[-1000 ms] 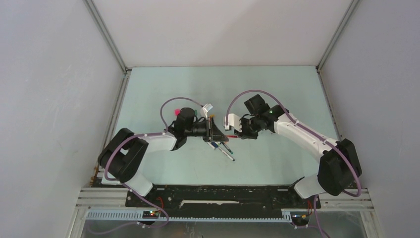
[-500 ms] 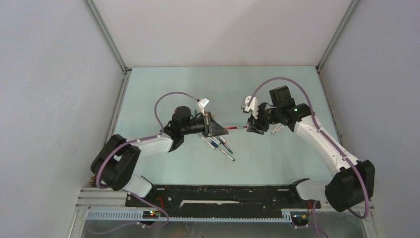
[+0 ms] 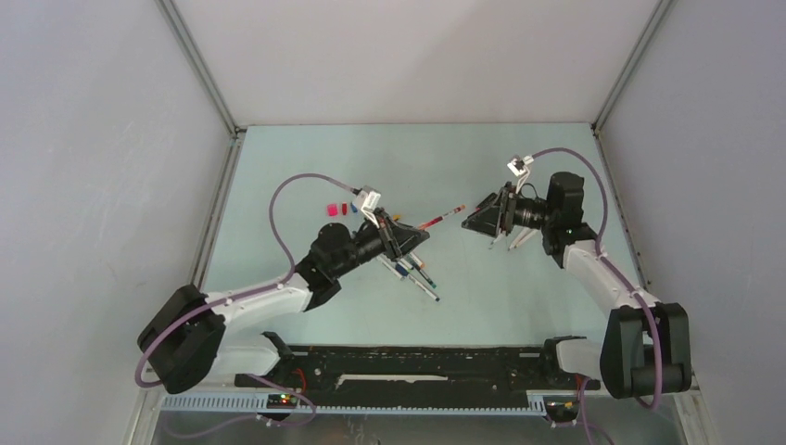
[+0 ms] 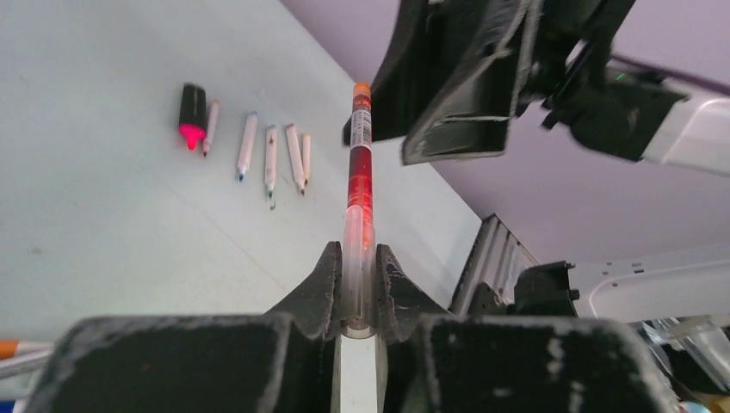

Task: Open the pen caps

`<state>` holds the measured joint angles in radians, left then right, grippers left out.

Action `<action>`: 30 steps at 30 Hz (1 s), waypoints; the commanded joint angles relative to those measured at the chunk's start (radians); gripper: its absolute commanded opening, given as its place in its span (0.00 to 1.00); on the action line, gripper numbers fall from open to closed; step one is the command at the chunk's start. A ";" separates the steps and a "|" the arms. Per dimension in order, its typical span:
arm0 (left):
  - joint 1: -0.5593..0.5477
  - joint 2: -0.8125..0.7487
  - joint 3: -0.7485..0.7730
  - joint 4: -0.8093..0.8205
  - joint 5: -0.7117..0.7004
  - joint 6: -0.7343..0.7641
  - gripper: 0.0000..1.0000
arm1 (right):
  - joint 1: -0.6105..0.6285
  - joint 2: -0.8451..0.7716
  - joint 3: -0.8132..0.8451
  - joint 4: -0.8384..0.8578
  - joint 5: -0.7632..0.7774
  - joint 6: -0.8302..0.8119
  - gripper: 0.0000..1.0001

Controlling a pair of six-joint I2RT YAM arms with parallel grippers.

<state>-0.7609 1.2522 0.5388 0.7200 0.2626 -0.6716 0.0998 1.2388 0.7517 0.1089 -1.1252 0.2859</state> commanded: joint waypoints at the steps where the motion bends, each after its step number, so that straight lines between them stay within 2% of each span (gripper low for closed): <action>1: -0.069 -0.050 -0.026 0.131 -0.247 0.141 0.00 | 0.013 0.001 -0.060 0.517 0.077 0.601 0.53; 6: -0.114 -0.021 -0.004 0.157 -0.310 0.173 0.00 | 0.060 0.033 -0.060 0.589 0.071 0.746 0.53; 8: -0.122 -0.008 0.009 0.154 -0.315 0.176 0.00 | 0.087 0.043 -0.061 0.627 0.056 0.772 0.57; 13: -0.138 0.004 0.030 0.154 -0.318 0.191 0.00 | 0.149 0.072 -0.061 0.581 0.103 0.799 0.63; 18: -0.147 0.018 0.046 0.151 -0.293 0.191 0.00 | 0.153 0.126 -0.063 0.662 0.119 0.905 0.62; 22: -0.150 0.055 0.063 0.162 -0.235 0.180 0.00 | 0.148 0.136 -0.088 0.729 0.161 0.964 0.56; 24: -0.153 0.073 0.068 0.167 -0.222 0.178 0.00 | 0.146 0.140 -0.106 0.763 0.176 0.993 0.47; 25: -0.153 0.082 0.068 0.169 -0.222 0.176 0.00 | 0.146 0.141 -0.109 0.776 0.177 1.003 0.36; 27: -0.154 0.090 0.069 0.173 -0.224 0.176 0.00 | 0.148 0.146 -0.110 0.787 0.177 1.011 0.09; 28: -0.154 0.090 0.070 0.172 -0.226 0.179 0.00 | 0.149 0.147 -0.110 0.789 0.176 1.006 0.00; 30: -0.153 0.089 0.070 0.163 -0.216 0.195 0.01 | 0.146 0.146 -0.110 0.798 0.172 0.994 0.00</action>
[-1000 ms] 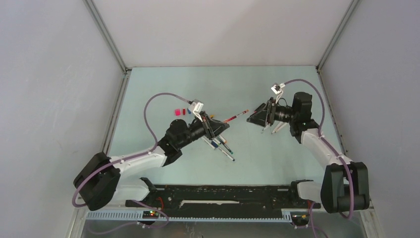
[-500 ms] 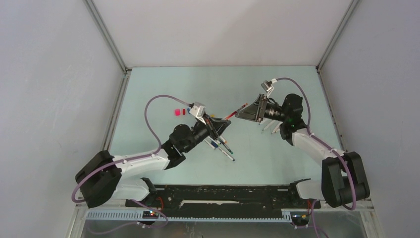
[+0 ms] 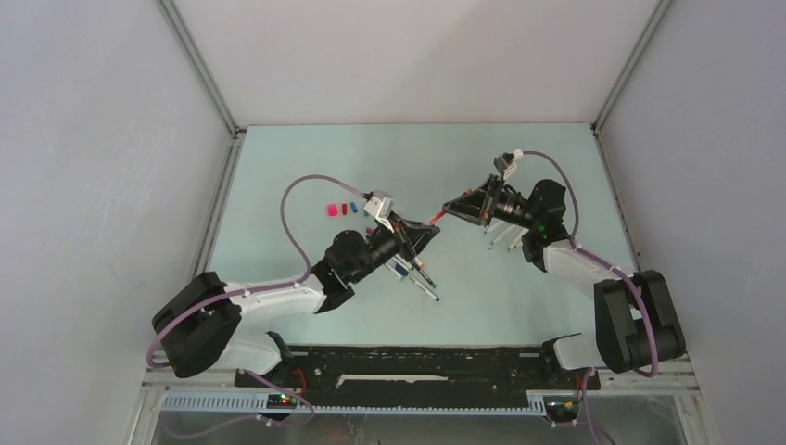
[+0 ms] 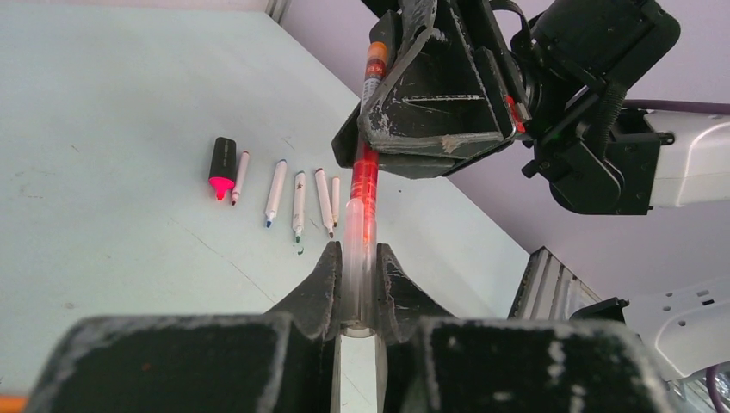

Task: Open the pen caps

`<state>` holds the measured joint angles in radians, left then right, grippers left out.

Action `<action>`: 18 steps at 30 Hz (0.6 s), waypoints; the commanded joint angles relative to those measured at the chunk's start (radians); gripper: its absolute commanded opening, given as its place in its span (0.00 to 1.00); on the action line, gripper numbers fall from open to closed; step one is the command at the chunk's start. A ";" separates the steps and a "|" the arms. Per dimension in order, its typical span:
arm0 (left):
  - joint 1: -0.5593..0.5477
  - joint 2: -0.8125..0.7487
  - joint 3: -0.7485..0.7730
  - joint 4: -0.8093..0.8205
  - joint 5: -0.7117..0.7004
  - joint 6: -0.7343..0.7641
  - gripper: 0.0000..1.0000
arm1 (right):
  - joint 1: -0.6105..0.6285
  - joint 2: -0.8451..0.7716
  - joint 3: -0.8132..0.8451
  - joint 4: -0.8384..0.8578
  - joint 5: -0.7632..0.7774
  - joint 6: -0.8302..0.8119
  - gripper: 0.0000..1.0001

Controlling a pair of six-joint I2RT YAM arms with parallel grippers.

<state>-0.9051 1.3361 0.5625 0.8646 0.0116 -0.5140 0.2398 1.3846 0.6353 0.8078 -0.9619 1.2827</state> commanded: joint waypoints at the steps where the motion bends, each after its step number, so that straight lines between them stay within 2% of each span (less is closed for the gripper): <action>1: -0.010 0.003 0.047 0.011 0.042 0.043 0.01 | 0.000 0.000 0.006 0.102 0.008 -0.012 0.00; 4: -0.005 -0.004 0.040 -0.009 0.098 0.055 0.13 | -0.024 0.001 0.005 0.103 0.004 -0.037 0.00; 6: 0.004 -0.013 0.023 -0.010 0.122 0.036 0.34 | -0.034 -0.003 0.005 0.098 -0.001 -0.054 0.00; 10: 0.047 -0.042 0.010 -0.058 0.192 -0.032 0.65 | -0.031 -0.014 0.008 0.081 -0.011 -0.105 0.00; 13: 0.118 -0.063 0.020 -0.105 0.307 -0.096 0.77 | -0.024 -0.019 0.028 0.021 -0.033 -0.180 0.00; 18: 0.221 -0.047 0.037 -0.097 0.540 -0.201 0.82 | 0.008 -0.011 0.083 -0.136 -0.097 -0.358 0.00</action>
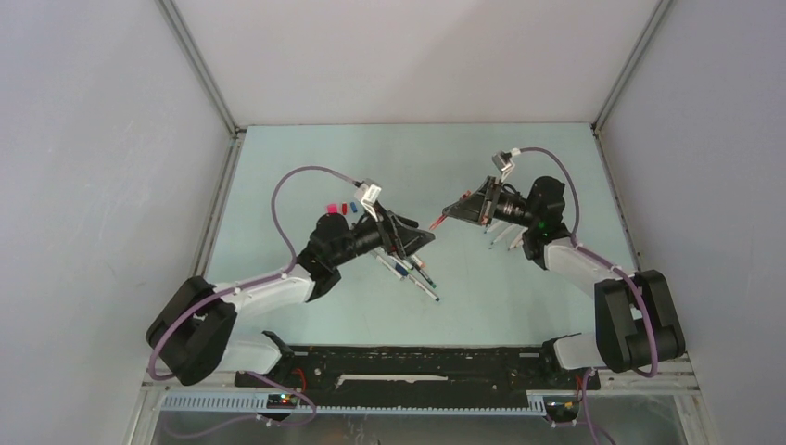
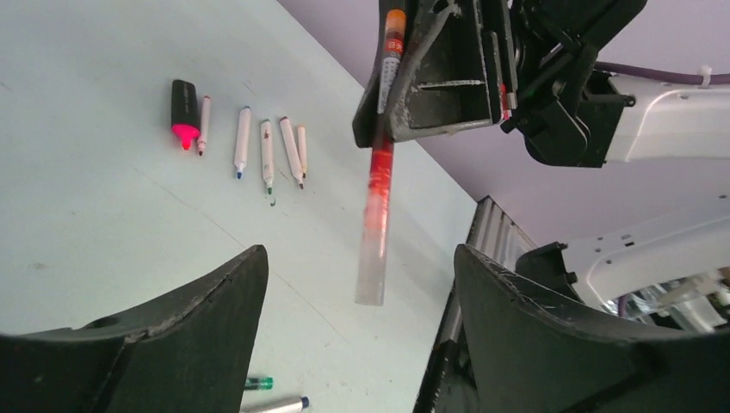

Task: Open the pen caps

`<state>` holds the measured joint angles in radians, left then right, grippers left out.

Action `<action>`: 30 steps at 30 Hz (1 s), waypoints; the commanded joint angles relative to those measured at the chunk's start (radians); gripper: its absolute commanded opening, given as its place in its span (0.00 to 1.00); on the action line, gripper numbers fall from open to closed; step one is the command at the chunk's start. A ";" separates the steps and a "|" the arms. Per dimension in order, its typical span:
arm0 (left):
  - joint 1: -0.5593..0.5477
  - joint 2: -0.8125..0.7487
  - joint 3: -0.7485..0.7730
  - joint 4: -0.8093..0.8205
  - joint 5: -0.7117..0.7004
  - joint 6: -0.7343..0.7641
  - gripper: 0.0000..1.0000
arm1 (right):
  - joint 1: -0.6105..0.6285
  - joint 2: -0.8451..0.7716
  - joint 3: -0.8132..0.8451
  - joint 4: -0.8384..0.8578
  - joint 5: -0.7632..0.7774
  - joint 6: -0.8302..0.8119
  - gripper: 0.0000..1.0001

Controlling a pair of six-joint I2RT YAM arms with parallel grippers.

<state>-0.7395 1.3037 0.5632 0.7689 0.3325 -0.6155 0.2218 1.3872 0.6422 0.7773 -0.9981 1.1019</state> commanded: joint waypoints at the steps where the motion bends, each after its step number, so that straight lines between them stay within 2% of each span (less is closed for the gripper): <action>1: 0.062 -0.004 0.045 -0.008 0.257 -0.108 0.82 | 0.032 -0.012 0.092 -0.137 -0.064 -0.196 0.00; 5: 0.064 0.059 0.089 -0.045 0.371 -0.130 0.81 | 0.050 -0.008 0.108 -0.175 -0.073 -0.229 0.00; 10: 0.063 0.119 0.095 0.031 0.399 -0.204 0.74 | 0.062 0.002 0.122 -0.231 -0.069 -0.271 0.00; 16: 0.064 0.180 0.115 0.073 0.438 -0.261 0.42 | 0.082 0.014 0.131 -0.258 -0.063 -0.301 0.00; 18: 0.064 0.200 0.119 0.091 0.448 -0.279 0.26 | 0.087 0.011 0.132 -0.264 -0.065 -0.318 0.00; 20: 0.064 0.219 0.125 0.107 0.466 -0.295 0.03 | 0.091 0.011 0.133 -0.259 -0.083 -0.339 0.00; 21: 0.063 0.226 0.129 0.106 0.474 -0.298 0.00 | 0.090 0.010 0.135 -0.249 -0.098 -0.349 0.00; 25: 0.061 0.238 0.128 0.064 0.488 -0.288 0.00 | 0.060 0.003 0.142 -0.121 -0.187 -0.363 0.00; 30: 0.034 0.226 0.104 -0.049 0.483 -0.210 0.00 | -0.012 0.027 0.280 -0.132 -0.234 -0.407 0.00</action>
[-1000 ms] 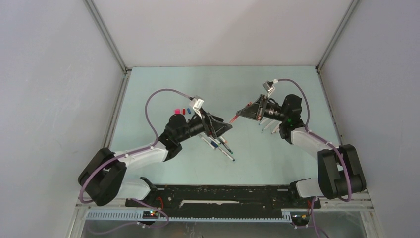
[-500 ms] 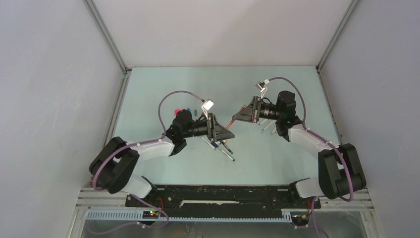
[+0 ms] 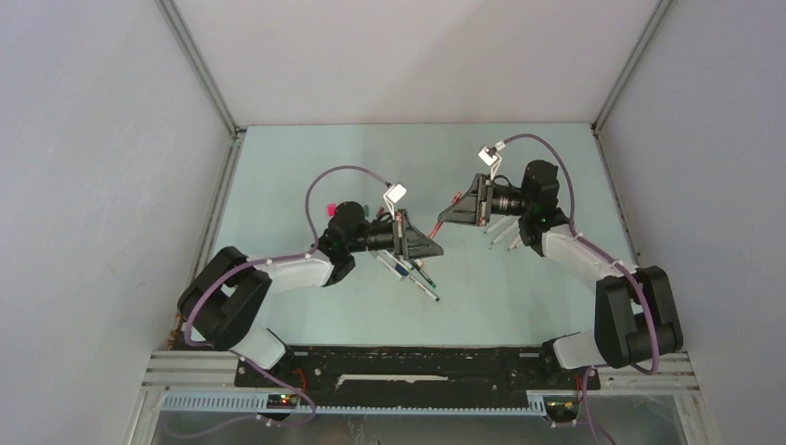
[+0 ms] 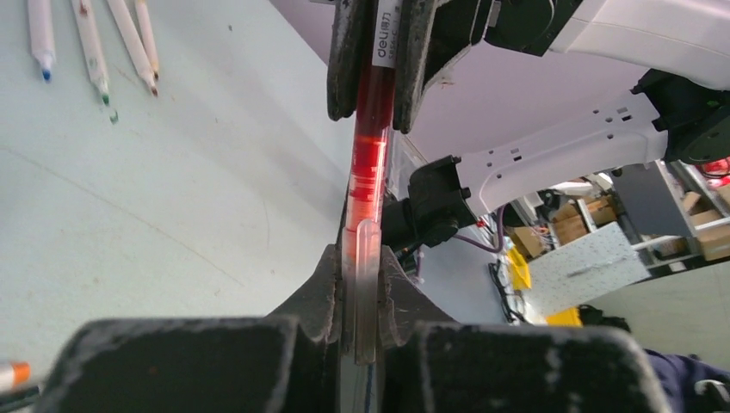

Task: Open the pen caps

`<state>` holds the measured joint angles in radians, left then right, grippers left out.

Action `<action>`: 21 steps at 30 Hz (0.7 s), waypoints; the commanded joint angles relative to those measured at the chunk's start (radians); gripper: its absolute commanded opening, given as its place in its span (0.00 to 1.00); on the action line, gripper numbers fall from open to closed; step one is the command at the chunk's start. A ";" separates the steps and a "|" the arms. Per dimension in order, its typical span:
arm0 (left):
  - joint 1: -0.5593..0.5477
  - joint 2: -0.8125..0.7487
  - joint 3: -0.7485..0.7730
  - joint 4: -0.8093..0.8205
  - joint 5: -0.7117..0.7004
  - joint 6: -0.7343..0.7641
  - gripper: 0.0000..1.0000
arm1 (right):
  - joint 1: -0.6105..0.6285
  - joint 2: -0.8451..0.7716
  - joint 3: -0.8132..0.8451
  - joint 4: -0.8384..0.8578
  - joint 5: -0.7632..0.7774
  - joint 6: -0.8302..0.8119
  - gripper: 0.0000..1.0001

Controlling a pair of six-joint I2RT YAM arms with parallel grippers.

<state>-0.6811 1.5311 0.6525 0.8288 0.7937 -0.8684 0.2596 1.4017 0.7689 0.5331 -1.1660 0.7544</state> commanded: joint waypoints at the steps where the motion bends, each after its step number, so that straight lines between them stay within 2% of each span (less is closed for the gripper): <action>1: -0.032 -0.007 0.009 -0.135 0.019 0.064 0.00 | -0.064 0.023 0.188 0.117 -0.071 -0.045 0.00; 6: -0.048 -0.051 -0.053 -0.185 -0.006 0.124 0.00 | -0.114 0.074 0.319 0.064 -0.084 -0.027 0.00; 11: -0.048 -0.097 -0.105 -0.162 -0.025 0.159 0.00 | -0.128 0.105 0.337 0.033 -0.117 -0.035 0.00; 14: -0.048 -0.144 -0.116 -0.195 -0.058 0.200 0.00 | -0.138 0.108 0.338 -0.024 -0.164 -0.108 0.00; 17: -0.045 -0.218 -0.125 -0.290 -0.150 0.269 0.00 | -0.168 0.099 0.345 -0.197 -0.213 -0.286 0.00; 19: -0.038 -0.273 -0.134 -0.357 -0.234 0.316 0.00 | -0.188 0.085 0.360 -0.436 -0.193 -0.517 0.00; 20: -0.032 -0.302 -0.140 -0.391 -0.280 0.339 0.00 | -0.195 0.074 0.370 -0.639 -0.163 -0.704 0.00; 21: -0.027 -0.331 -0.145 -0.417 -0.322 0.352 0.00 | -0.196 0.064 0.376 -0.718 -0.120 -0.810 0.00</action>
<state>-0.7231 1.3094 0.5362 0.5255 0.6464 -0.6388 0.0906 1.5032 1.0927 0.2916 -1.3277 0.4492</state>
